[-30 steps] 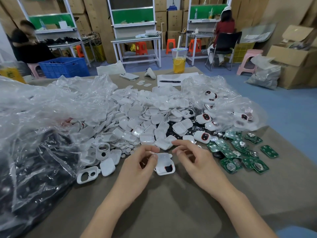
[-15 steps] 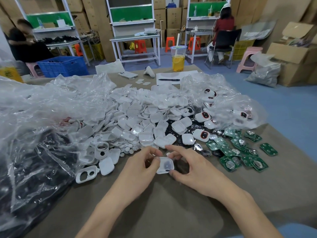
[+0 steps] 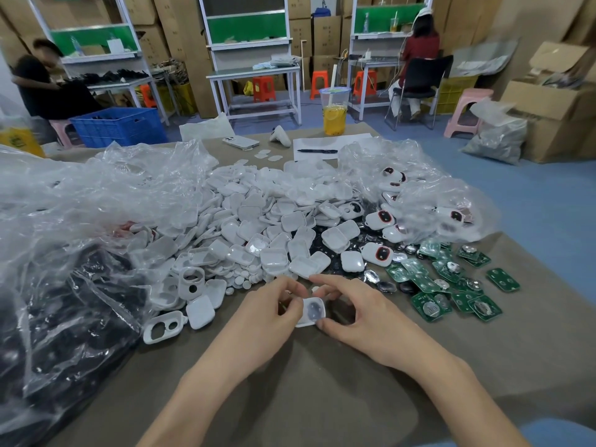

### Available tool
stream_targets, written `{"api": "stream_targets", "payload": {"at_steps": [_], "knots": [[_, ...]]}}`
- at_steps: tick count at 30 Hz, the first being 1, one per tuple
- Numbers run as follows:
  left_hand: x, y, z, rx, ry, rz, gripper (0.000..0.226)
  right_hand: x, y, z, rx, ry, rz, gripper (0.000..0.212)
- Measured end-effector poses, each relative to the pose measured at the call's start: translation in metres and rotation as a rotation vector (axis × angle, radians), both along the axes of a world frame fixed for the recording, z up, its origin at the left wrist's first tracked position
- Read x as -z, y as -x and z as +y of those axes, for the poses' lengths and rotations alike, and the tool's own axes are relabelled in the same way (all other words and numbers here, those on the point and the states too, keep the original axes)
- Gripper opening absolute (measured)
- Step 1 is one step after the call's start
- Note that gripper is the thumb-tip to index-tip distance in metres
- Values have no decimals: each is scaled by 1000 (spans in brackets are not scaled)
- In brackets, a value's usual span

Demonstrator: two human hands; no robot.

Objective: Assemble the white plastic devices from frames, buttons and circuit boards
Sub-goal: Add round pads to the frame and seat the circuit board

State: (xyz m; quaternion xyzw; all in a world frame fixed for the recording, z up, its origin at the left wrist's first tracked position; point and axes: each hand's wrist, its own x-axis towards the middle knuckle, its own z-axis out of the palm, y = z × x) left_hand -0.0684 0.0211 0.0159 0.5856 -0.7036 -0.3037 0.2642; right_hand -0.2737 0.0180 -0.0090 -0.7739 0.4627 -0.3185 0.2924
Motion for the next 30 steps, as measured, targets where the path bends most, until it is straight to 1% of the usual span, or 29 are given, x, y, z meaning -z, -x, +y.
{"api": "stream_targets", "payload": {"at_steps": [2,4,7,9,12,15,17,19,21,23,25,27,30], "knots": [[-1,2,0,-5,4,-19,14,-1,0,1,4,-3,3,49],[-2,4,0,-5,12,-60,11,-3,-1,2,10,26,28,37],[-3,8,2,-3,39,-160,7,-2,-3,3,-5,123,97,16],[-6,11,3,-1,66,-244,9,-1,-4,3,1,174,145,11],[-10,16,6,4,99,-325,12,0,-4,2,11,201,167,12],[-14,19,11,28,133,-361,16,1,-4,1,13,210,165,13],[-16,18,14,12,220,-389,16,2,-4,1,17,219,171,13],[-18,13,17,-31,347,-416,16,3,-4,1,21,221,170,13],[-19,4,18,-26,436,-394,18,3,-4,1,21,222,165,13],[-18,-6,19,84,489,-389,19,3,-3,1,21,215,165,13],[-13,-13,20,228,548,-439,21,3,-3,2,18,200,166,13],[-7,-16,21,336,557,-493,22,2,-3,2,17,194,166,12],[1,-20,18,371,548,-494,21,2,-3,3,15,191,164,11]]}}
